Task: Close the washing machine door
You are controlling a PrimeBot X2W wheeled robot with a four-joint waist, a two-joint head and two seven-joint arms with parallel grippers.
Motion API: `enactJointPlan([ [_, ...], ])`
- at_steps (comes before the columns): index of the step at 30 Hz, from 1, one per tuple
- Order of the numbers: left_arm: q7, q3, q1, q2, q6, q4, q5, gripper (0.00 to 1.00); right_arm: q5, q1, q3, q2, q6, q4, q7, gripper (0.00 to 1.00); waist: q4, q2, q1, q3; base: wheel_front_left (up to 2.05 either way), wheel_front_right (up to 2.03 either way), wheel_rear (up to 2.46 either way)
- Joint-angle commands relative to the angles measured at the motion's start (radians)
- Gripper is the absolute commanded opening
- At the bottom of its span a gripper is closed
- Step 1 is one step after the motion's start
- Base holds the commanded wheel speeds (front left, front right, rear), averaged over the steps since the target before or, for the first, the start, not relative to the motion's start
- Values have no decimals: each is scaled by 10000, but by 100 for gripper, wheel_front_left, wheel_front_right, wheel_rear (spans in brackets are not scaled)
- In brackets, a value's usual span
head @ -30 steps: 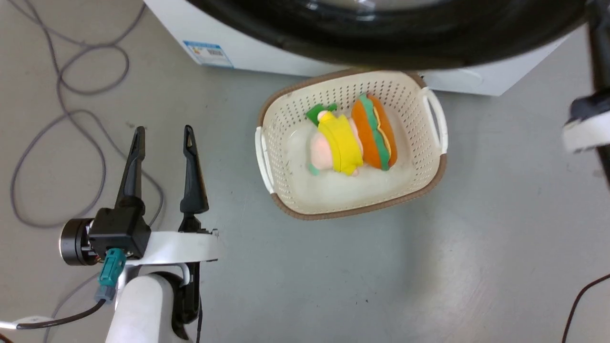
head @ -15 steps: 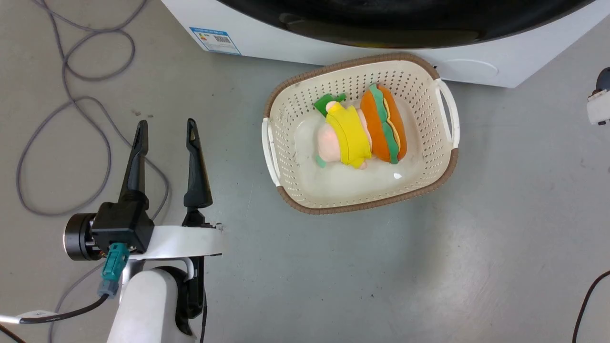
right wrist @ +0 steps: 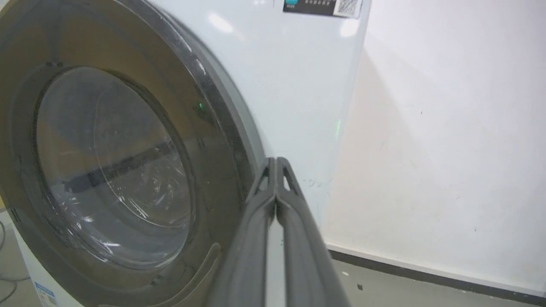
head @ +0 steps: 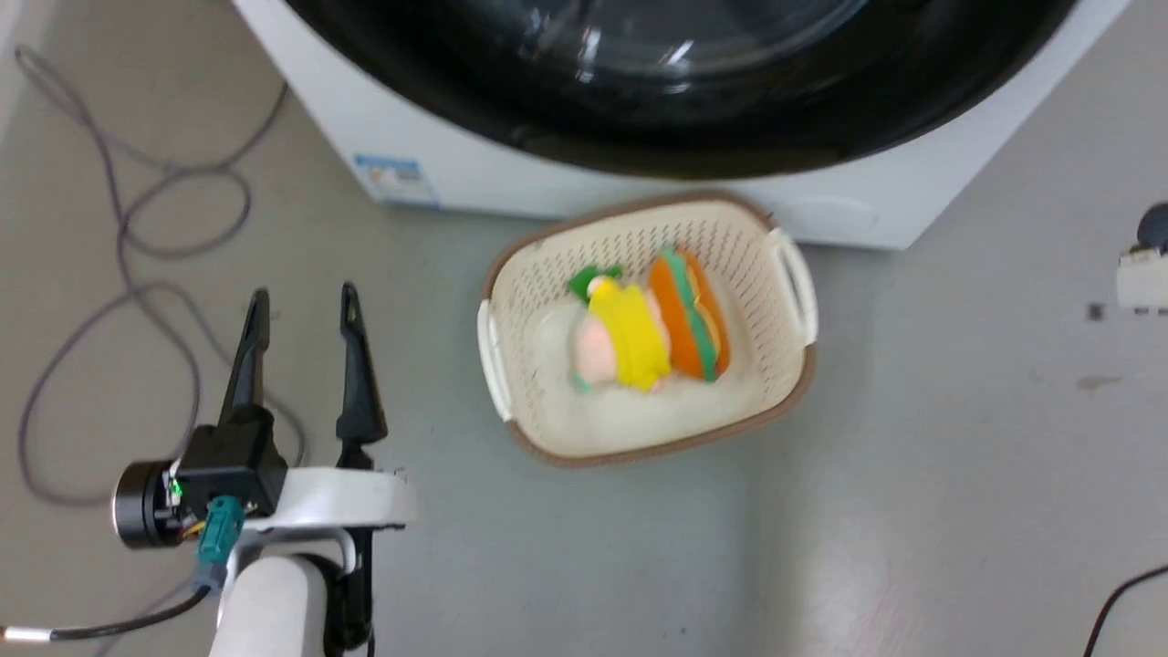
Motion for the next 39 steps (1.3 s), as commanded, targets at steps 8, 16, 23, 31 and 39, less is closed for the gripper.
enactJointPlan([
  [8,-43,420,895,-3,-166,270,332,100,-239,1882,-541,1106,-11,-834,-46,0,-940,0,-1,-1734,0,0,0],
  [16,-44,641,1596,-3,-182,390,391,100,-90,3362,-90,1745,-11,-825,-46,0,-1384,0,-1,-2635,0,0,0],
  [23,-44,745,2228,-3,-160,429,348,100,256,4744,199,2081,-11,-690,-46,100,-1697,0,-1,-3392,0,0,0],
  [31,-44,651,2816,2,-267,395,420,100,885,5976,410,2146,-11,-497,-46,100,-1891,0,-1,-3882,0,0,0],
  [39,18,669,2824,-6,-351,422,388,0,941,6265,478,2109,-2,-532,9,0,-1950,0,-1,-3955,0,0,0],
])
